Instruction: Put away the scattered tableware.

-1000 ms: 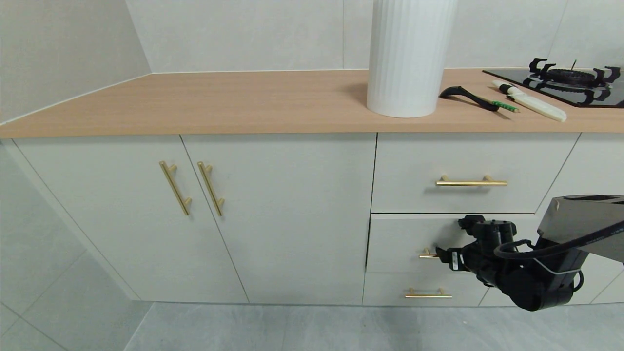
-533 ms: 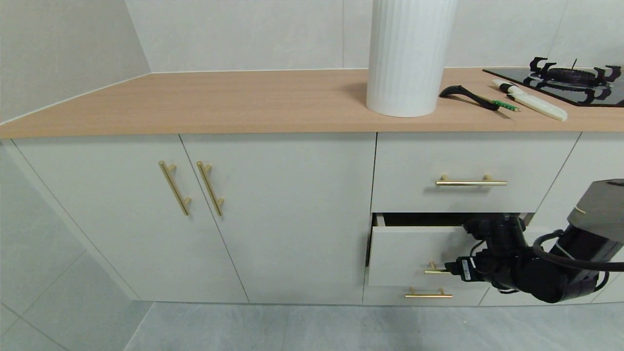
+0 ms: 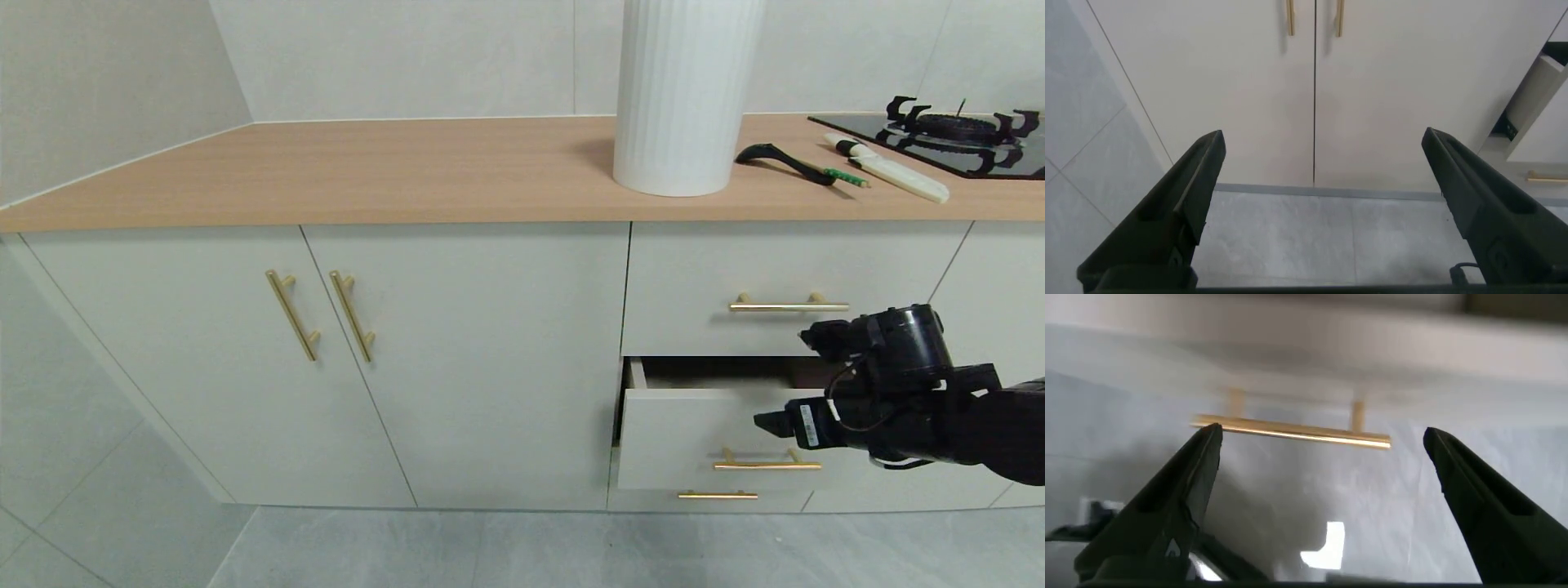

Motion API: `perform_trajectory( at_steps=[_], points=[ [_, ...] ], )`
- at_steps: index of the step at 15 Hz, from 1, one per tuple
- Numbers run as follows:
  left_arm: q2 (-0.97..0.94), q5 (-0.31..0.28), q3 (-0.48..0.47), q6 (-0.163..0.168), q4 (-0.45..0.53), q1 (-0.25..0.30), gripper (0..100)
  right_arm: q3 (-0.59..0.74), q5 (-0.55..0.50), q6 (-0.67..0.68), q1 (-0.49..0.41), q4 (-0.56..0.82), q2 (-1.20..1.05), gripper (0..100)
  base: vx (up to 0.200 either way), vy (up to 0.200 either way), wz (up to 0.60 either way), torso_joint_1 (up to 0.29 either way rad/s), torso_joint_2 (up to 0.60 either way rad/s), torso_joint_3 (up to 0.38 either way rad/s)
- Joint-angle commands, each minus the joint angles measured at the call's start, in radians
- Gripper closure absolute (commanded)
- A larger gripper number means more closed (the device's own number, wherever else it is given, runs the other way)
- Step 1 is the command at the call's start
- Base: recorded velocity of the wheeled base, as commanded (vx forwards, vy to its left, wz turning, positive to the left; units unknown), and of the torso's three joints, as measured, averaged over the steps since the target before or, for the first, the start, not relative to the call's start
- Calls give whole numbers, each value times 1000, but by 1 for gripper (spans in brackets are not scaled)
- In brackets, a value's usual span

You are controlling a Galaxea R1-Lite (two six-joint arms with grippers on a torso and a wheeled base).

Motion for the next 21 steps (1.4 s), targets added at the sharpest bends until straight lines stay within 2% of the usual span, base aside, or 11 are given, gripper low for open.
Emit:
perform_trajectory(
  at_steps=[1,3,5,7,10,21],
  points=[
    [0,0,0,0,0,0,0,1,-2,1,23,-14,-73,0,0,0,0,0,0,0],
    [0,0,0,0,-1,0,0,9,-14,6,26,-98,-38,0,0,0,0,0,0,0],
    [0,0,0,0,0,0,0,14,-24,6,26,-126,-15,0,0,0,0,0,0,0],
    [0,0,0,0,-1,0,0,14,-93,10,26,-288,115,0,0,0,0,0,0,0],
    [0,0,0,0,0,0,0,15,-119,19,25,-420,201,0,0,0,0,0,0,0],
    [0,0,0,0,-1,0,0,23,-123,16,20,-426,235,0,0,0,0,0,0,0]
  ],
)
